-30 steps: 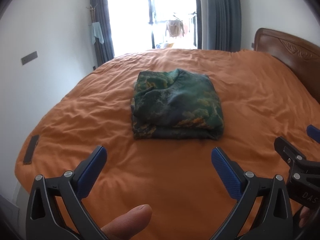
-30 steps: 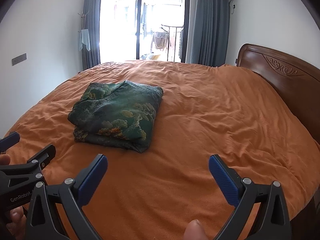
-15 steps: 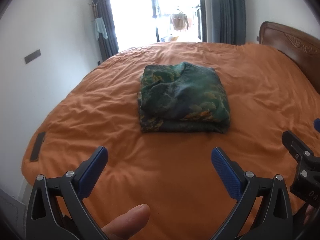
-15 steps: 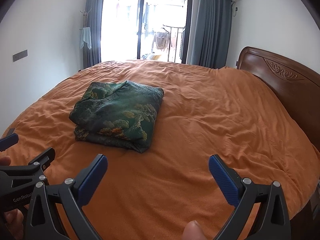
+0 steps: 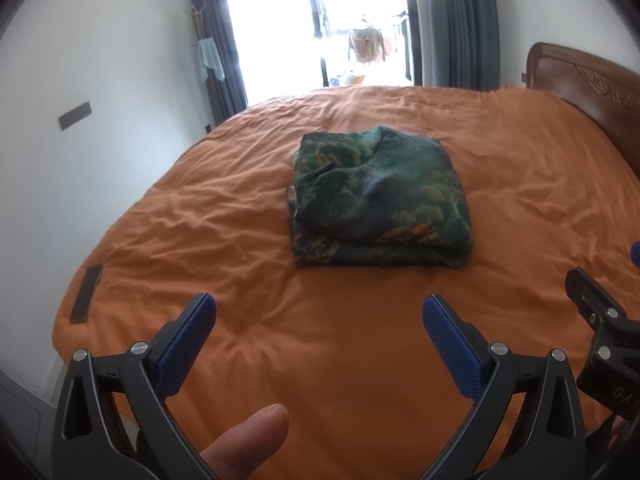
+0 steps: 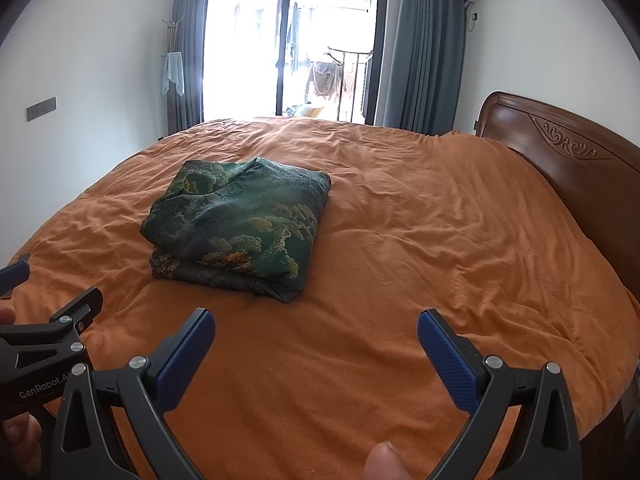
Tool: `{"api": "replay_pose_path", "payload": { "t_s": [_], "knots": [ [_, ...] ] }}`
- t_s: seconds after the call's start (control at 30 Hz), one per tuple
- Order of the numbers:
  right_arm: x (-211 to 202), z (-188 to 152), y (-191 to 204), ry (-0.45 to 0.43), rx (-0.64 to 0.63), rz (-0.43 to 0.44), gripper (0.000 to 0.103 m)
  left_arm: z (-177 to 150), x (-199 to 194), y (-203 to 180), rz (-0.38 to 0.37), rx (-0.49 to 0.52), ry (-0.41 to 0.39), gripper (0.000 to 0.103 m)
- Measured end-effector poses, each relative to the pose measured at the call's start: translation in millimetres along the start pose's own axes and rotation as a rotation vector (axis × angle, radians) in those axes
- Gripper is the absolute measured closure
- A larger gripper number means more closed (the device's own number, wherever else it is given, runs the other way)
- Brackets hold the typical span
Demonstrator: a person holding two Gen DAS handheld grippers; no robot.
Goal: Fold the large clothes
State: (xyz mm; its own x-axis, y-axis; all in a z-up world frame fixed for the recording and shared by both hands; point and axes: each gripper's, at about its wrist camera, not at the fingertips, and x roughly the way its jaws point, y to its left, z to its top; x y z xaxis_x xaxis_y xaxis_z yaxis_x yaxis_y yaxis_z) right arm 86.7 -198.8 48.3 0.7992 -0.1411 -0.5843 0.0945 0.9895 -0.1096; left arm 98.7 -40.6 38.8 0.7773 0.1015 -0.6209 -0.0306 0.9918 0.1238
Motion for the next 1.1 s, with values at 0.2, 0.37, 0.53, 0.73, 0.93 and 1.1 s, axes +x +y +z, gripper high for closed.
{"api": "replay_pose_path", "payload": {
  "t_s": [0.2,0.37,0.53,0.73,0.93,1.1],
  "knots": [
    [2.9,-1.4,3.2,0.011,-0.011,-0.007,0.0,-0.1,0.1,-0.2,0.008,0.002,-0.002,0.0],
    [3.1,-1.6,5.1,0.02,-0.016,-0.009,0.0,-0.2,-0.8,1.1,0.011,-0.001,-0.006,0.0],
    [-2.6,6.2,15.4,0.019,-0.037,-0.013,0.0,3.6,-6.1,7.5,-0.011,-0.016,-0.018,0.0],
    [-11.0,10.3,19.4,0.012,-0.041,-0.002,0.0,7.8,-7.9,14.5,-0.001,-0.029,-0.025,0.0],
    [-6.8,5.9,12.6,0.05,-0.007,0.0,0.0,7.8,-7.9,16.3,-0.006,-0.03,-0.025,0.0],
    [-5.2,1.0,11.0,0.069,-0.001,0.01,0.0,8.8,-8.4,15.6,-0.014,-0.03,-0.024,0.0]
  ]
}}
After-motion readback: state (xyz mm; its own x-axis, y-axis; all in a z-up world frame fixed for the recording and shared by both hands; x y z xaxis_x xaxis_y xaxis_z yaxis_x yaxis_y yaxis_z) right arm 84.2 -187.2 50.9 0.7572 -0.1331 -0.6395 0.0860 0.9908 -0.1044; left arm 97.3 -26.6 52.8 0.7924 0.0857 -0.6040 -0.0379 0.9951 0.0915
